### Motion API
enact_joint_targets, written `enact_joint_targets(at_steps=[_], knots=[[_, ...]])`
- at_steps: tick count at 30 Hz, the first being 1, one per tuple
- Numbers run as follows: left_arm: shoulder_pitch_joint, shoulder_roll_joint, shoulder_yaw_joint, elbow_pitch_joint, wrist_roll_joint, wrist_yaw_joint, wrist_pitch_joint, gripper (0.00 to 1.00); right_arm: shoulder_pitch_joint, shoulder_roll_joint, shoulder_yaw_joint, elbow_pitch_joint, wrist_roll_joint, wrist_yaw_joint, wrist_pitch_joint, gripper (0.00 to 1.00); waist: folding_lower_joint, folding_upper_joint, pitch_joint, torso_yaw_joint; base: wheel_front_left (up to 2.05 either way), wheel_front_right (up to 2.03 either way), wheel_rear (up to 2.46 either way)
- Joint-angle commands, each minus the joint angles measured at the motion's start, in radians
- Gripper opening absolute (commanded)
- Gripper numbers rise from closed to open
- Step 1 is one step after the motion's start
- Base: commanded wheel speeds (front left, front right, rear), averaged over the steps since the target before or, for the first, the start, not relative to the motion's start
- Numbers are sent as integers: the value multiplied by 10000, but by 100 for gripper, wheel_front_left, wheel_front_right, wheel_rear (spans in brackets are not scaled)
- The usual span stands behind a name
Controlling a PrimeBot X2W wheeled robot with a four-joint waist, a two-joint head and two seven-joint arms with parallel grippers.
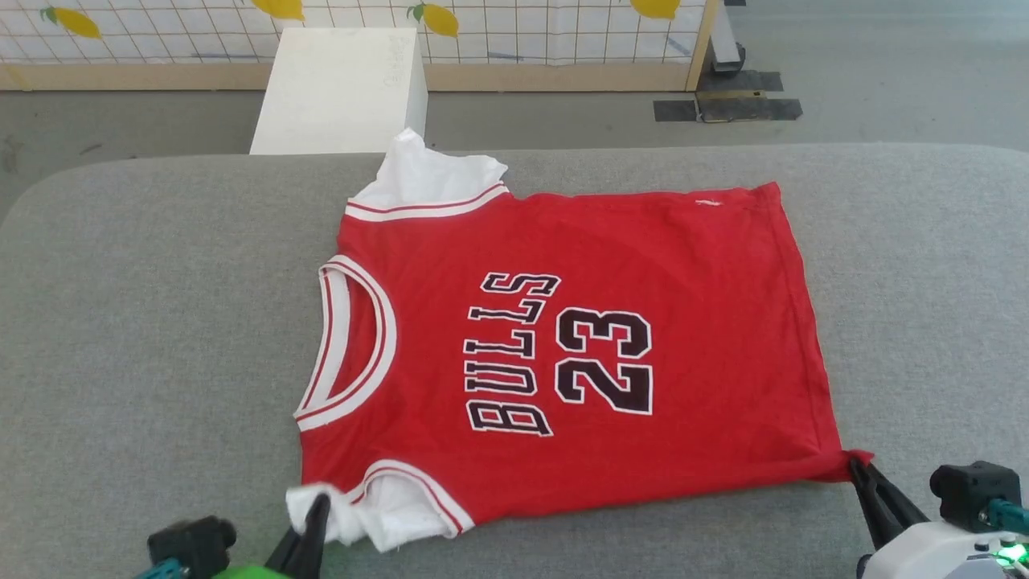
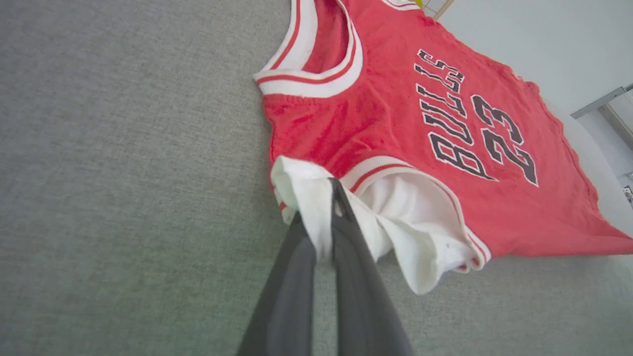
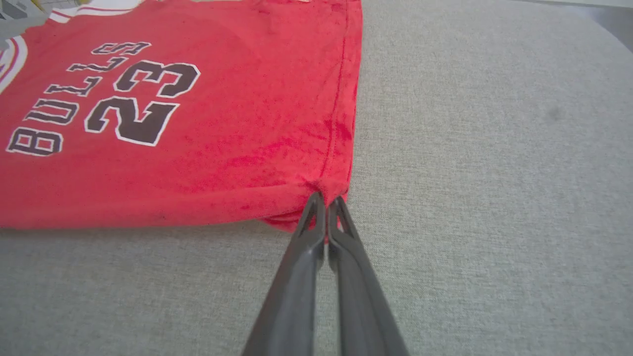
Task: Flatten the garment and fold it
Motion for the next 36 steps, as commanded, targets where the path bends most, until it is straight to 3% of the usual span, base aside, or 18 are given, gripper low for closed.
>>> enact_joint_targets(at_steps=[1, 8, 20, 28, 30, 35, 36], knots=[[-405, -83, -70, 106, 336, -82, -303, 0, -104, 84, 39, 66, -118, -17, -313, 0, 1, 0, 74, -36, 0, 0, 0], [-1937, -166, -246, 652, 1322, -293, -1266, 0, -979, 64, 205, 262, -391, -17, -1105, 0, 1, 0, 413, -252, 0, 0, 0], [-5384, 272, -315, 1751, 1583, -902, -258, 0, -3356, -570, 716, 898, -210, -17, -58, 0, 1, 0, 1661, -478, 0, 0, 0], [-6630, 593, -260, 3251, 1153, -757, 1486, 0, -4665, -651, 1028, 1629, 312, -17, 1416, 0, 1, 0, 2385, -673, 0, 0, 0], [-6709, 647, -326, 3762, 853, -473, 2609, 0, -5117, -730, 1119, 1937, 635, -17, 2422, 0, 1, 0, 2519, -697, 0, 0, 0], [-6552, 542, -444, 3997, 181, -215, 4188, 0, -5562, -733, 972, 2369, 1093, -17, 4343, 0, 1, 0, 2564, -636, 0, 0, 0], [-6516, 517, -426, 3965, 77, -153, 4345, 21, -5625, -714, 881, 2380, 1115, -17, 4643, 0, 1, 0, 2544, -608, 0, 0, 0]])
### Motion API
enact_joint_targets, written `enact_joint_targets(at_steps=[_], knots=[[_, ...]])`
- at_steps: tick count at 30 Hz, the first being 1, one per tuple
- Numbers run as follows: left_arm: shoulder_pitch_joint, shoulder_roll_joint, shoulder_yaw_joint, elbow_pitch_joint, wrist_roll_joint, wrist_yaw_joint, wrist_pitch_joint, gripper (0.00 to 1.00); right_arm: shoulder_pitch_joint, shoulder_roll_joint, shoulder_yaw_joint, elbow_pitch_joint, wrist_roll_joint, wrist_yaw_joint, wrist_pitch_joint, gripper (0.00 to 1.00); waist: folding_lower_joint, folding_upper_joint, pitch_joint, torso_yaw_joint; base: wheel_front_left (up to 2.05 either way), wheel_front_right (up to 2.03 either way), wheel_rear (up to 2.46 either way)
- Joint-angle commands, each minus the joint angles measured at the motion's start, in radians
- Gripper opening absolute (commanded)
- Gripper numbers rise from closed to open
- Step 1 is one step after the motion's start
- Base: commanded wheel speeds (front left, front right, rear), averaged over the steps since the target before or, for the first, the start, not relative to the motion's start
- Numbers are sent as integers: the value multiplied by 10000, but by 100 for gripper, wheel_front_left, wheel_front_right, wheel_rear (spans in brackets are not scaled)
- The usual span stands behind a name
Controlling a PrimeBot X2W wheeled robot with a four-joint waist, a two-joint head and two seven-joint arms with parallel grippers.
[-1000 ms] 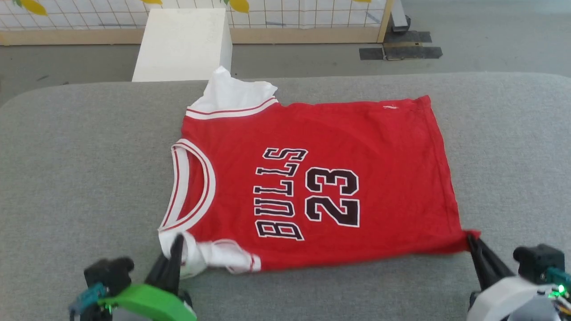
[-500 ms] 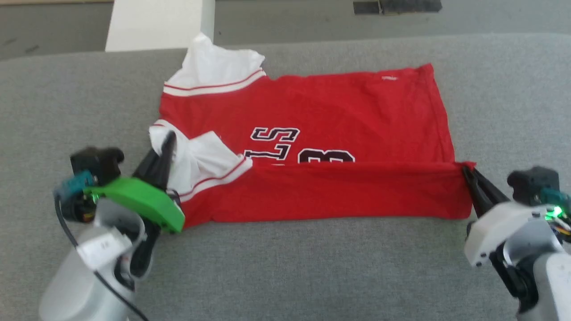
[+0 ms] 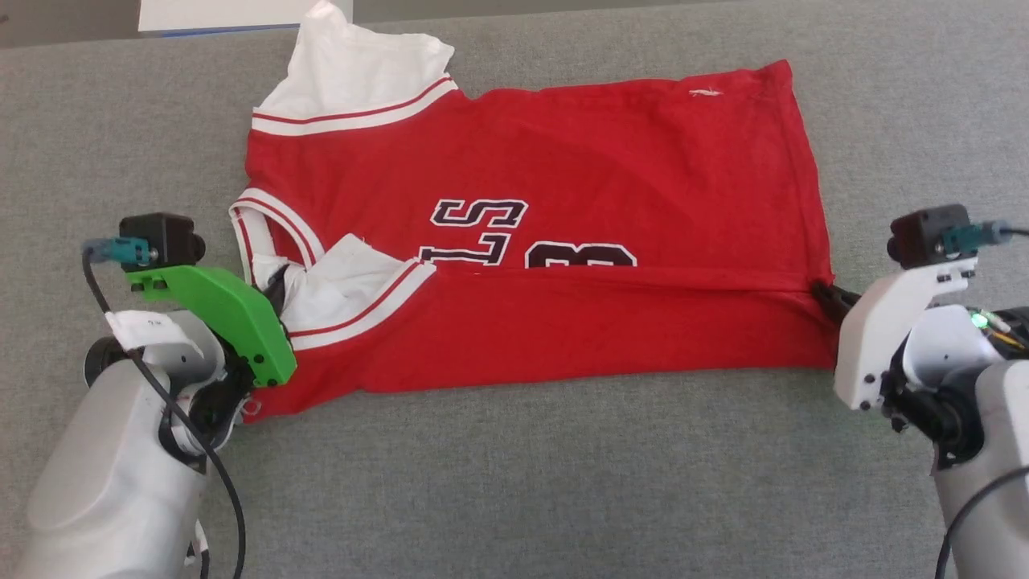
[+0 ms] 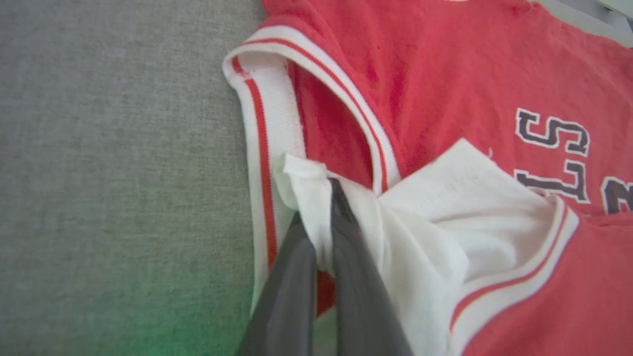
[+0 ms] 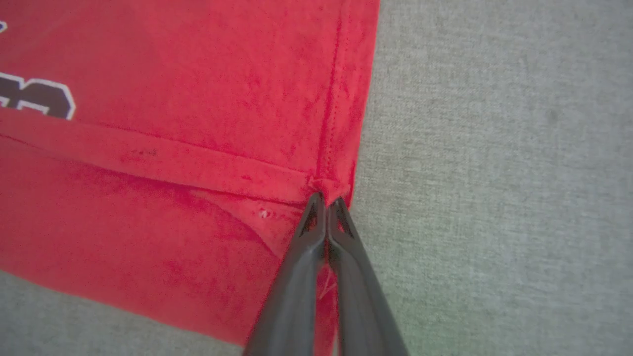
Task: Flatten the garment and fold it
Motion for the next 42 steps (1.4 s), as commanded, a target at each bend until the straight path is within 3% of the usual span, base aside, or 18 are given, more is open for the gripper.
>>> enact_joint_targets(at_steps=[1, 2, 3, 4, 7, 12, 19, 24, 26, 27, 33, 38, 39, 40, 42], knots=[[277, -93, -185, 178, -88, 105, 266, 35, -32, 32, -103, 111, 7, -19, 283, 0, 0, 0, -47, 54, 0, 0, 0], [307, -104, -133, 86, -69, 149, 115, 100, -54, 79, -179, 25, -4, -19, 381, 32, 0, 0, -101, 90, 0, 0, 0], [335, -118, -59, 19, -13, 203, -139, 100, -41, 122, -220, -69, -3, -19, 372, 50, 0, 0, -176, 122, 0, 0, 0], [388, -129, 11, -87, 98, 228, -533, 100, -5, 201, -310, -204, 9, -19, 258, 100, 0, 0, -260, 149, 0, 0, 0], [642, -187, 239, -282, 498, 341, -1913, 100, 240, 395, -520, -531, -27, -19, -379, 100, 0, 0, -565, 212, 0, 0, 0], [1605, -469, 605, -653, 1026, 599, -4335, 100, 1040, 797, -832, -1000, -180, -19, -2327, 100, 0, 0, -1240, 263, 0, 0, 0], [3221, -770, 477, -1207, 1408, 906, -5679, 100, 2396, 1256, -1087, -1306, -485, -19, -5205, 100, 0, 0, -2022, 330, 0, 0, 0], [4097, -952, 355, -1454, 1262, 1572, -5064, 100, 3333, 1690, -988, -1660, -870, -19, -7327, 100, 0, 0, -2271, 219, 0, 0, 0], [4128, -962, 451, -1412, 1113, 1783, -4764, 100, 3420, 1746, -895, -1720, -1040, -19, -7652, 100, 0, 0, -2256, 130, 0, 0, 0], [4017, -960, 621, -1299, 942, 2198, -4273, 100, 3413, 1804, -764, -1654, -1120, -19, -7921, 100, 0, 0, -2205, -43, 0, 0, 0], [3667, -900, 761, -944, 616, 2967, -2932, 100, 3334, 1844, -527, -1594, -1162, -19, -8045, 100, 0, 0, -2129, -402, 0, 0, 0], [3602, -781, 605, -888, 259, 3171, -1639, 100, 3276, 1855, -413, -1472, -1162, -19, -8187, 100, 0, 0, -2110, -674, 0, 0, 0], [3619, -732, 569, -922, 191, 3173, -1401, 24, 3279, 1856, -396, -1445, -1161, -19, -8212, 100, 0, 0, -2107, -726, 0, 0, 0], [3633, -694, 542, -992, 167, 3153, -1297, 0, 3280, 1857, -389, -1430, -1155, -19, -8243, 100, 0, 0, -2103, -761, 0, 0, 0], [3678, -631, 543, -1185, 137, 3139, -1225, 0, 3297, 1858, -420, -1405, -1183, -19, -8327, 100, 0, 0, -2089, -806, 0, 0, 0]])
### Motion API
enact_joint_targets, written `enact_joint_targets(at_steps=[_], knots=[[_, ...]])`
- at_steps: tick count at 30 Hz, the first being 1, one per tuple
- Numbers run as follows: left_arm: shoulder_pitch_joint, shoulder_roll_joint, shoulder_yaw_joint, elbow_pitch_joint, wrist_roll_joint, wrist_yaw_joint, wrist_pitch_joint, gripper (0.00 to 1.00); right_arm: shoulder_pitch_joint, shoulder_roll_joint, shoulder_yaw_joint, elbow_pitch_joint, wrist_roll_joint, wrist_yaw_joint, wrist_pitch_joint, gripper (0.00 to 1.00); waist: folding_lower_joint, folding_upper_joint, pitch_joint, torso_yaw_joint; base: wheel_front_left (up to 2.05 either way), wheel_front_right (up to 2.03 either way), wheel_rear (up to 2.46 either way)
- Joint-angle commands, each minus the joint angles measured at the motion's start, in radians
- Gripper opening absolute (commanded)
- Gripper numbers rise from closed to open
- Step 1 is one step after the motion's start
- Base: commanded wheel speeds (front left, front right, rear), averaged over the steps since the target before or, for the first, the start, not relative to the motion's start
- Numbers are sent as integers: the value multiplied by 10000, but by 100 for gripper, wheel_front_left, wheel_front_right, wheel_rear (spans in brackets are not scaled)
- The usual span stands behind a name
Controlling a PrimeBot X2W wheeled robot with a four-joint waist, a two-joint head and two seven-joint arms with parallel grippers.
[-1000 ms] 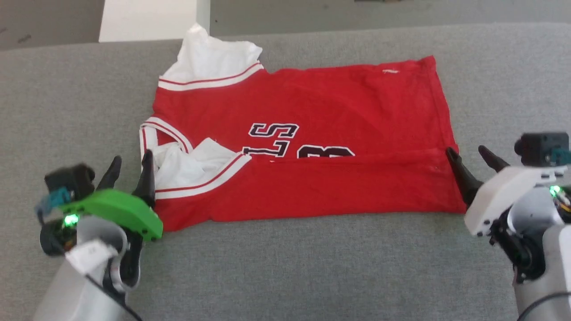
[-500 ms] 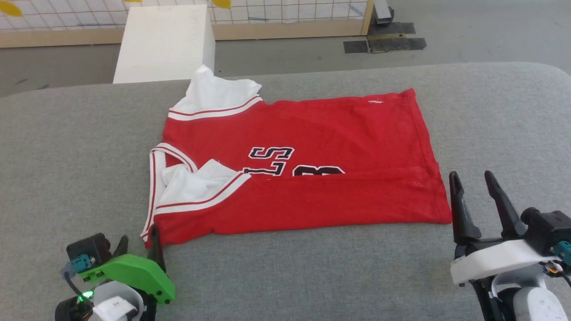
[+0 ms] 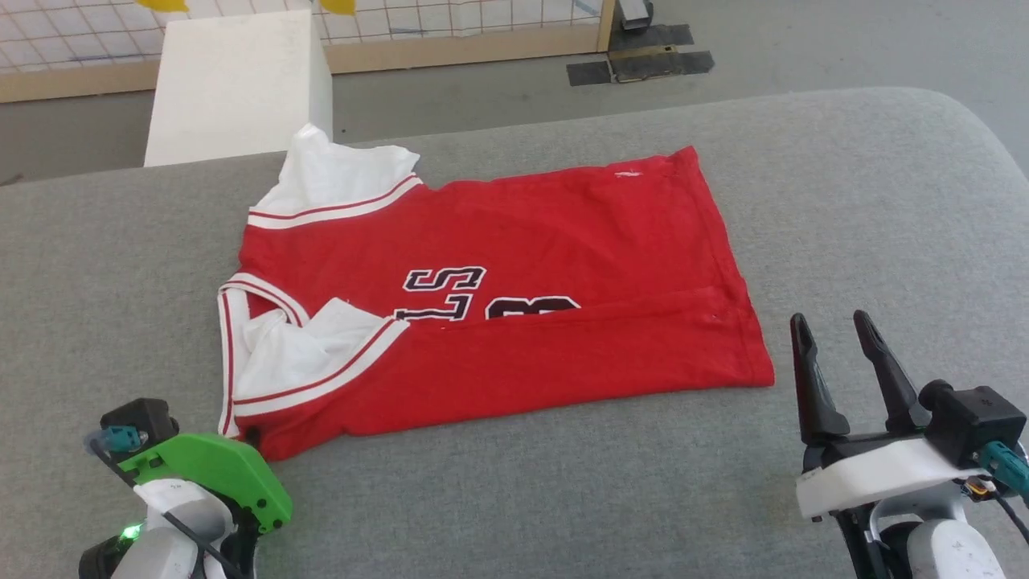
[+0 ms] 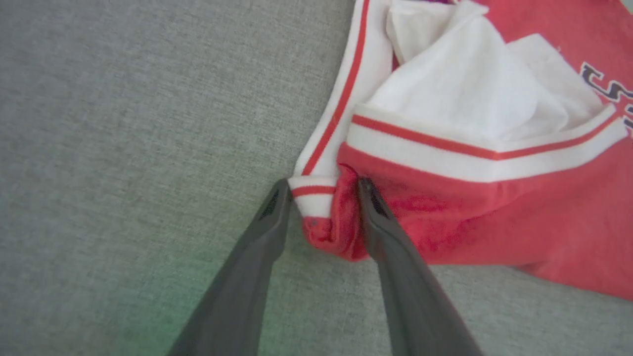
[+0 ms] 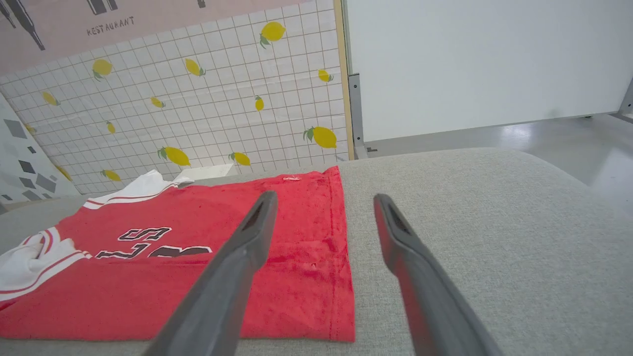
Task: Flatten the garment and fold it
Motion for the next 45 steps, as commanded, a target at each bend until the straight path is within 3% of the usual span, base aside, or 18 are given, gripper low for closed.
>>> enact_joint_targets(at_steps=[1, 5, 8, 17, 26, 27, 28, 29, 31, 32, 38, 45], knots=[[108, -117, -113, -12, -65, -21, 57, 0, -55, 21, -32, 33, -62, -15, -116, 100, 0, 0, 24, -46, 0, 0, 0], [172, -75, -43, -268, 32, 15, -234, 0, -101, 22, -142, 157, -159, -15, -50, 100, 0, 0, 36, -15, 0, 0, 0], [149, -67, -40, -401, 110, -16, -440, 0, -265, 22, -277, 448, -193, -15, 574, 100, 0, 0, 56, 81, 0, 0, 0], [-87, -177, -220, -376, 168, -349, -772, 0, -1397, 23, -879, 1750, -170, -15, 5316, 100, 0, 0, 240, 472, 0, 0, 0], [-484, -308, -511, -258, 277, -669, -963, 0, -2380, 23, -1247, 2373, -865, -15, 8764, 100, 0, 0, 601, 919, 0, 0, 0], [-523, -324, -527, -230, 282, -696, -996, 0, -2443, 23, -1286, 2388, -857, -15, 9108, 92, 0, 0, 636, 960, 0, 0, 0], [-555, -333, -528, -186, 284, -734, -1055, 0, -2497, 24, -1281, 2367, -867, -15, 9383, 60, 0, 0, 661, 988, 0, 0, 0], [-579, -340, -530, -142, 282, -768, -1097, 0, -2533, 24, -1276, 2327, -876, -15, 9547, 46, 0, 0, 677, 1009, 0, 0, 0], [-633, -354, -543, -49, 290, -830, -1187, 0, -2588, 24, -1283, 2210, -880, -15, 9784, 7, 0, 0, 702, 1048, 0, 0, 0], [-657, -362, -551, 3, 301, -857, -1240, 0, -2601, 24, -1293, 2126, -863, -15, 9823, 0, 0, 0, 700, 1065, 0, 0, 0], [-684, -220, -569, 98, 784, -961, -2192, 0, -2367, 24, -1430, 1356, -271, -15, 8375, 0, 0, 0, 360, 1100, 0, 0, 0], [296, 338, -525, -550, 1146, -439, -2181, 0, -848, 24, -1749, 46, 478, -15, 7449, 0, 0, 0, -330, 1000, 0, 0, 0]])
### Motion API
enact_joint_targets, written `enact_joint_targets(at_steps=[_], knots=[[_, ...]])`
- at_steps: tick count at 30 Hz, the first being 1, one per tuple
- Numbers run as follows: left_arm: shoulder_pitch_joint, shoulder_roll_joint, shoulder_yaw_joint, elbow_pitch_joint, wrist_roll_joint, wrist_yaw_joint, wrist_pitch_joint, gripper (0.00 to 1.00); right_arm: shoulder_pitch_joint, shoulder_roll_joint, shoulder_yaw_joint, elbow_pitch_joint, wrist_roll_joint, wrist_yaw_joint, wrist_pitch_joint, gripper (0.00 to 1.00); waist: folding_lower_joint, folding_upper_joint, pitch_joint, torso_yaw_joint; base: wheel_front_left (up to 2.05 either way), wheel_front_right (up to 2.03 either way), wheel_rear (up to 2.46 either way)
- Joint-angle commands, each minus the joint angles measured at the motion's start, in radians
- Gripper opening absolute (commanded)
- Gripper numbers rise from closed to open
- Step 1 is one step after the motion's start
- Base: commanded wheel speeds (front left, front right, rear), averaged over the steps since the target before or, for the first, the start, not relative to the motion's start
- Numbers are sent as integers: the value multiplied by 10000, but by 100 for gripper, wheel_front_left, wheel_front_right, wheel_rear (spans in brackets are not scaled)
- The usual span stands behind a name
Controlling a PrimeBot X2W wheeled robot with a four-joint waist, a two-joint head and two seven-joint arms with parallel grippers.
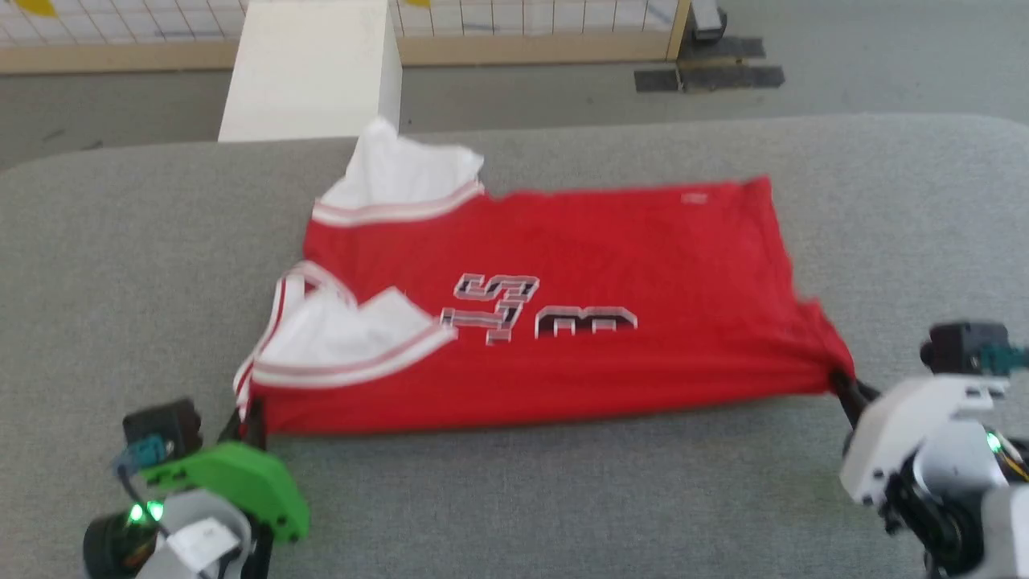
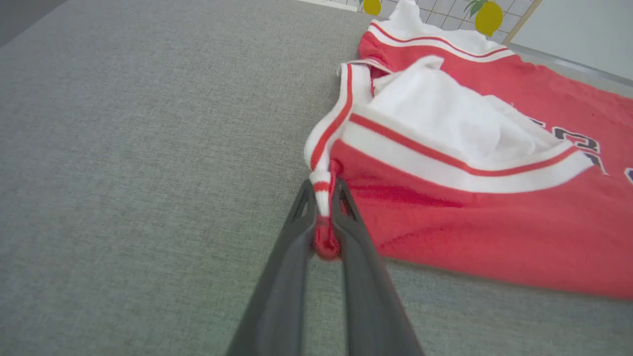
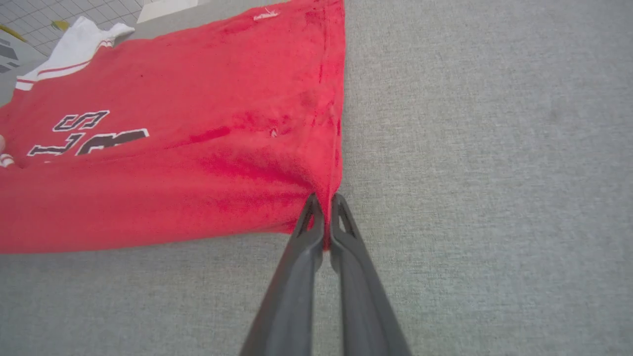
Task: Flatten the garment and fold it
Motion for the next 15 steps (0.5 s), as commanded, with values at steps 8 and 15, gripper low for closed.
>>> enact_joint_targets(at_steps=[8, 15], knots=[[2088, 901, -19, -1619, -186, 893, 1625, 0, 2233, -15, -452, -1886, 255, -17, 1126, 0, 0, 0, -494, -158, 0, 0, 0], [2691, 856, -350, -2055, -482, 891, 2217, 0, 3097, -14, -419, -1513, 439, -17, 1542, 0, 0, 0, -260, -60, 0, 0, 0]])
